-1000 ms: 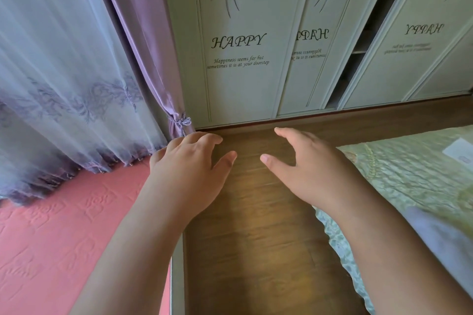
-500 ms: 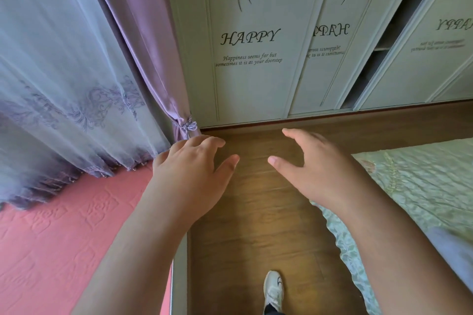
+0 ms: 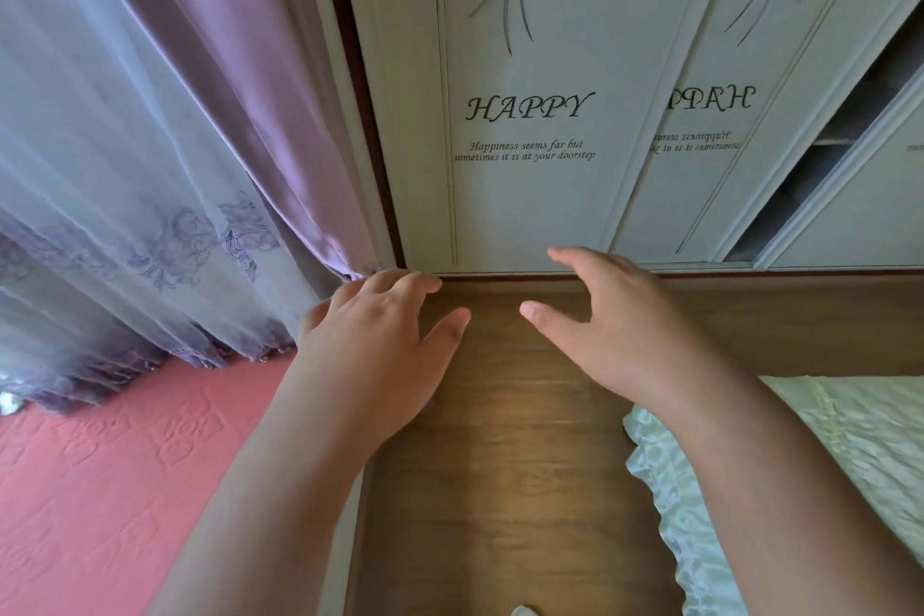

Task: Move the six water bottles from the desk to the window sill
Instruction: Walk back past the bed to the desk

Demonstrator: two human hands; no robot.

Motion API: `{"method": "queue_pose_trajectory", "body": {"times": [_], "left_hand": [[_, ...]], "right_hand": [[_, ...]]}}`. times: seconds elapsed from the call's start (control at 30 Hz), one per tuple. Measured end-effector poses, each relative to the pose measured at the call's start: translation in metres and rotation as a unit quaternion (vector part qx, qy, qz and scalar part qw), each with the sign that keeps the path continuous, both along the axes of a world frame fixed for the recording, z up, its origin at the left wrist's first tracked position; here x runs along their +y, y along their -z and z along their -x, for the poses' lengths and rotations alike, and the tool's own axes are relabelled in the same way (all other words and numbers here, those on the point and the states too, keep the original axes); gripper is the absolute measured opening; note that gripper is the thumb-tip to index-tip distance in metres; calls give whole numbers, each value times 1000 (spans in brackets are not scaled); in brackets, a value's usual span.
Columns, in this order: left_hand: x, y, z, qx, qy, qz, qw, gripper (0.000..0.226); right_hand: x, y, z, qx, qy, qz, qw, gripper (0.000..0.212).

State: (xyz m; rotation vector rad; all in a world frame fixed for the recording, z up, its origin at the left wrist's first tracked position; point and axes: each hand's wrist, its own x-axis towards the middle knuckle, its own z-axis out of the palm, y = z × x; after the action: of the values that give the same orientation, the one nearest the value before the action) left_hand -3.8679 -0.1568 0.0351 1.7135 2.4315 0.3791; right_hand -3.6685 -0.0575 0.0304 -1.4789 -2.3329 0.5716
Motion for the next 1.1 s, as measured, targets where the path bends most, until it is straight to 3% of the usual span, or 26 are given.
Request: {"method": "queue_pose_trajectory", "body": {"times": [0.2,0.5,1.1], "left_hand": [[40,6,-12,4,2,10,1000,62],[122,15,-2,-1,47,40,998,60],[313,6,96,-17,186,-1,982,53]], "right_hand": [[35,4,-11,-11,-6,8,1000,65],[90,10,-8,-14,60,42,997,63],[203,-3,83,-87,206,-39,974,66]]}}
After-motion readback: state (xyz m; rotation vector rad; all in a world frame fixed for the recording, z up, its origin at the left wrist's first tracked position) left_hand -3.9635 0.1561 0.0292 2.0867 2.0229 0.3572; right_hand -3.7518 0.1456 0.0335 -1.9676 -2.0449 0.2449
